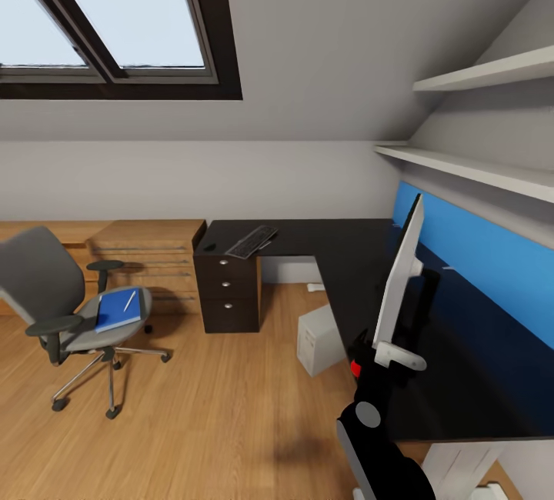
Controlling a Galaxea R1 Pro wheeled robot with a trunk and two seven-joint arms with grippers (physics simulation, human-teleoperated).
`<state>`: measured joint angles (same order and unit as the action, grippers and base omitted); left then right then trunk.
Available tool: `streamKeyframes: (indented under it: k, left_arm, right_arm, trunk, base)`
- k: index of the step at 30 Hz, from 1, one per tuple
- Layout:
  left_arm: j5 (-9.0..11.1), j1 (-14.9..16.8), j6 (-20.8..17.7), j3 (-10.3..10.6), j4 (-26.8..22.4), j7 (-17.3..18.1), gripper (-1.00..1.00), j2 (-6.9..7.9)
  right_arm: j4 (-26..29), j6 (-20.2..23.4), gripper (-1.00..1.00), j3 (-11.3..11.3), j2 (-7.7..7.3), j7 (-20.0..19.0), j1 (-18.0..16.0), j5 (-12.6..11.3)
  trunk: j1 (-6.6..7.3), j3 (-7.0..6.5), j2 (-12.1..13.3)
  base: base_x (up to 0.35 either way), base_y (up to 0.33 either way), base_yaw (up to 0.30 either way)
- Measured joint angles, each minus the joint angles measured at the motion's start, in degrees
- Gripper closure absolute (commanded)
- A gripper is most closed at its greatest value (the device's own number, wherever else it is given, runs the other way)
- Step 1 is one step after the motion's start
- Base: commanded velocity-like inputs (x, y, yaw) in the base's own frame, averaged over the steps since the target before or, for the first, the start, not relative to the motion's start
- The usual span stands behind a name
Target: In the bedroom, organize the workspace by keeping the computer under the desk, ensuring the monitor is on the desk, placing the keyboard on the desk next to the monitor, placing the mouse on the desk next to the keyboard, moving the folder from the swivel chair onto the desk next to the mouse, stacking the notebook on top of the folder with the pen on top of the notebook, and positioning the swivel chair next to the desk.
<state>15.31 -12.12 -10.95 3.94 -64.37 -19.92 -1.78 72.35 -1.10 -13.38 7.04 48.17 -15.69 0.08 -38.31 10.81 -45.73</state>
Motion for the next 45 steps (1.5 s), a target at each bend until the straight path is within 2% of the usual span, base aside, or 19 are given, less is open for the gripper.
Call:
streamKeyframes:
  k: [12,36,45]
  left_arm:
    - [0.0,0.0,0.0,0.0,0.0,-0.1,-1.00,0.00]
    - [0.1,0.0,0.0,0.0,0.0,-0.1,-1.00,0.00]
    - [0.0,0.0,0.0,-0.1,0.0,-0.1,-1.00,0.07]
  right_arm:
    - [0.0,0.0,-1.00,-0.1,0.00,0.0,0.0,0.0]
    - [0.0,-0.1,-1.00,-0.4,-0.01,-0.5,0.0,-0.2]
    - [0.0,-0.2,-1.00,-2.9,0.07,-0.8,0.0,-0.3]
  trunk:
    - [0.00,0.00,0.0]
    - [-0.02,0.00,0.0]
    - [0.01,0.00,0.0]
  base:
    - [-0.035,-0.005,0.000]
    - [-0.295,-0.020,0.000]
    - [-0.112,-0.152,0.000]
